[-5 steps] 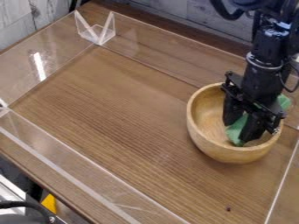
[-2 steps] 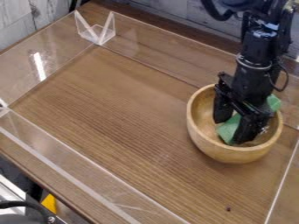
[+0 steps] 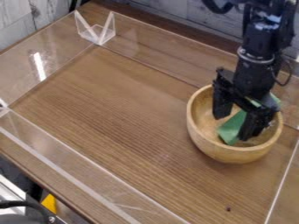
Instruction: Put the green block in the brown bowl
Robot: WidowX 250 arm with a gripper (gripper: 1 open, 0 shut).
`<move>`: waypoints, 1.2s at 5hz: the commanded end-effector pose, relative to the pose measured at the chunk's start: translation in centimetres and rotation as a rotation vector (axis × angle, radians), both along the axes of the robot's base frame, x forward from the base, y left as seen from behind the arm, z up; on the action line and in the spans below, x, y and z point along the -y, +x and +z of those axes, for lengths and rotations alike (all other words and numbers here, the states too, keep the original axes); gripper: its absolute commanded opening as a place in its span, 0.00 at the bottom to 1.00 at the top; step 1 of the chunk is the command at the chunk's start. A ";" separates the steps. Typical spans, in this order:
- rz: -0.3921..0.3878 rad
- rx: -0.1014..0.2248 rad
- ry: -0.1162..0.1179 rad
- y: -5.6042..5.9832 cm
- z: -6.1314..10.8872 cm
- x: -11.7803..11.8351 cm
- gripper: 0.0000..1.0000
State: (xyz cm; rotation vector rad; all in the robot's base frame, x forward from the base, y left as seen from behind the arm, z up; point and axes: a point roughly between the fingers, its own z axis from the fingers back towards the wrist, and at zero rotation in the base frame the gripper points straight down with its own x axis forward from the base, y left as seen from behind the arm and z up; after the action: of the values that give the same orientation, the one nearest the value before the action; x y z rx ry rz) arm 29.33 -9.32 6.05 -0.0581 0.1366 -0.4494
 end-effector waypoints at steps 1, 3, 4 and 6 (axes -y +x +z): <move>-0.043 0.076 -0.015 0.4 2.0 -1.2 1.00; -0.069 0.086 0.000 0.0 2.4 -3.8 1.00; -0.057 0.086 0.008 -0.3 3.0 -5.1 1.00; -0.017 0.131 0.052 0.0 9.1 -7.8 1.00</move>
State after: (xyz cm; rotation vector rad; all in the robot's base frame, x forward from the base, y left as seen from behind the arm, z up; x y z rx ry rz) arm 28.84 -1.66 13.44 0.0082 0.0813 -0.4633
